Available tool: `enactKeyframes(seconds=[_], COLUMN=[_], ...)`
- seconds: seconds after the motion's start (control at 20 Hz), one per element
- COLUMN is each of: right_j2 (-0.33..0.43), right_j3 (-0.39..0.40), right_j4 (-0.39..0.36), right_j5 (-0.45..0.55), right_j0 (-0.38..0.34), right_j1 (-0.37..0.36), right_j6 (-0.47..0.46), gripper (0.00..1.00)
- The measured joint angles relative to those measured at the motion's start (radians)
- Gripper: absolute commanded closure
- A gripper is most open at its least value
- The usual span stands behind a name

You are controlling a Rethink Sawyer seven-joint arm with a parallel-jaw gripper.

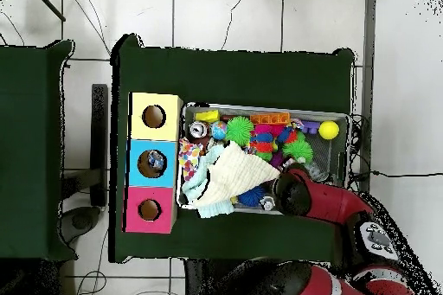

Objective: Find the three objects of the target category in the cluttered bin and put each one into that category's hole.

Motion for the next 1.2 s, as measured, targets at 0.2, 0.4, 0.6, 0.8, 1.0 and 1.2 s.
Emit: enactKeyframes(seconds=[0.2,0.4,0.6,0.8,1.0,1.2], right_j2=[0.000,-0.001,-0.001,-0.003,-0.003,-0.005], right_j3=[0.000,0.000,0.000,0.000,0.002,0.022], right_j4=[0.000,0.000,0.000,0.000,0.000,0.000], right_j5=[-0.014,-0.014,-0.014,-0.014,-0.014,-0.014], right_j0=[-0.001,-0.001,-0.001,0.000,0.000,0.012], right_j1=[0.007,0.007,0.007,0.007,-0.001,-0.048], right_j6=[0.000,0.000,0.000,0.000,0.000,0.000], gripper=[0.00,1.00,1.00,1.00,1.00,1.00])
